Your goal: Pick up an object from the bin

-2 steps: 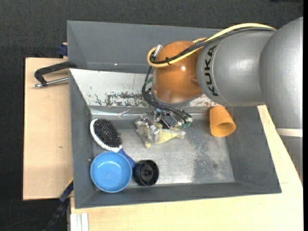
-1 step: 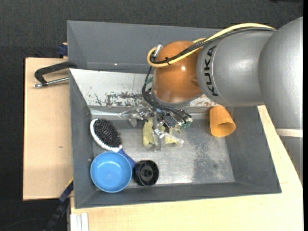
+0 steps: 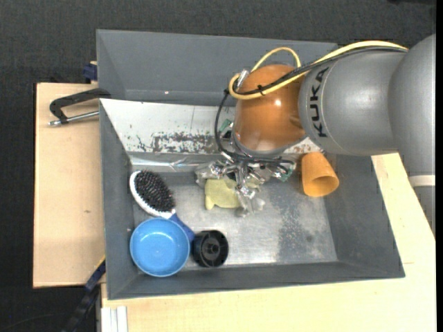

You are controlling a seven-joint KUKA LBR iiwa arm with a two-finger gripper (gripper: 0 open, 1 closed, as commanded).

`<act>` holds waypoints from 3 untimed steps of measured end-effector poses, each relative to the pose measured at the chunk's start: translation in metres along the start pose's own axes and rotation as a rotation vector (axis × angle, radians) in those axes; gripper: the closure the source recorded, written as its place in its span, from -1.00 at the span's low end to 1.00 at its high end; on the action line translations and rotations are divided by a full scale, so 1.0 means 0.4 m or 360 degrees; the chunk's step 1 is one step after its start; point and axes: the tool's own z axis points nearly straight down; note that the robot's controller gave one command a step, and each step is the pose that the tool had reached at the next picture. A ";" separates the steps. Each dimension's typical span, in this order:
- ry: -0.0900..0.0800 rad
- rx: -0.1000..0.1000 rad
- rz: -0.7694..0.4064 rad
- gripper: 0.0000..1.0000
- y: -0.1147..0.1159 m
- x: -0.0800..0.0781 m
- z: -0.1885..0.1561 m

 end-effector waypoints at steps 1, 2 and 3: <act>0.0000 -0.0002 -0.0266 -1.00 0.031 0.064 -0.001; -0.0003 -0.0002 -0.0265 1.00 0.031 0.062 -0.002; -0.0015 0.0012 -0.0404 1.00 0.095 0.079 -0.345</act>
Offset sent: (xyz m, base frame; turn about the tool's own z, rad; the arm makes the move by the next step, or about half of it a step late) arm -0.0267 -0.0120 -0.0004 -0.1692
